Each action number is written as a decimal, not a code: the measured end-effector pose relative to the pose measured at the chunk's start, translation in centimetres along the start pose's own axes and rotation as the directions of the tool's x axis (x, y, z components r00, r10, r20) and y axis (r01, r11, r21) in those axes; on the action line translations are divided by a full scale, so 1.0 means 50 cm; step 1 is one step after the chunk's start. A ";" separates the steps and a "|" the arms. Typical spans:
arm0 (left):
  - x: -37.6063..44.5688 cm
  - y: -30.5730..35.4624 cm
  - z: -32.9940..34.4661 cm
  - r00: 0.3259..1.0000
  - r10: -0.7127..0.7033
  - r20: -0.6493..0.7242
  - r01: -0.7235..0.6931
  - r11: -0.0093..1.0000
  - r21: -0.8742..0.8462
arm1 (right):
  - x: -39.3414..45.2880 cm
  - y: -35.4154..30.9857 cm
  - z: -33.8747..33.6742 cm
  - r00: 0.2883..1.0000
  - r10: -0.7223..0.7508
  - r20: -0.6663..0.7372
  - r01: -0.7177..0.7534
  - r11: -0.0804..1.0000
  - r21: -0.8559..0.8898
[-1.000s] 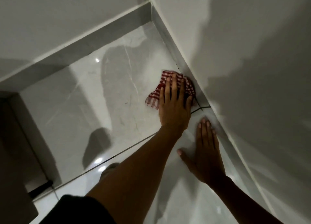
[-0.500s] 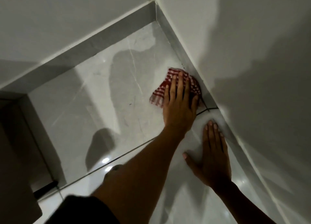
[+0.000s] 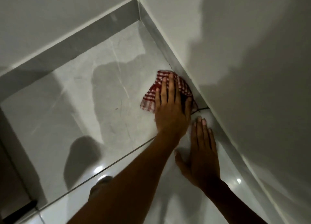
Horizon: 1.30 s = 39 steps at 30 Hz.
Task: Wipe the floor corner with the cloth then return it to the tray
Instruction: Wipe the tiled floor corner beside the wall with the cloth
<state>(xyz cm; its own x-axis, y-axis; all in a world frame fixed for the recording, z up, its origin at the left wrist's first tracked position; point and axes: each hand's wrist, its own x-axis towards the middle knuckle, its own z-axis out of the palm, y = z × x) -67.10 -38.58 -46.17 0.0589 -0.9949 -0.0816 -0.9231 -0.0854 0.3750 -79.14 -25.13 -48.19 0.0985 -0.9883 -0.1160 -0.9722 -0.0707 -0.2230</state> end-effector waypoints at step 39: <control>0.088 -0.090 -0.080 0.977 0.203 0.057 -0.206 0.978 0.036 | 0.002 0.006 0.008 1.000 0.020 0.014 -0.020 1.000 0.007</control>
<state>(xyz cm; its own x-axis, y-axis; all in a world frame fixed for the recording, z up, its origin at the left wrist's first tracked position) -61.17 -42.77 -44.50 -0.1519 -0.9868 -0.0560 -0.9287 0.1231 0.3498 -79.35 -25.18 -48.64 0.0819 -0.9875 -0.1343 -0.9725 -0.0496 -0.2277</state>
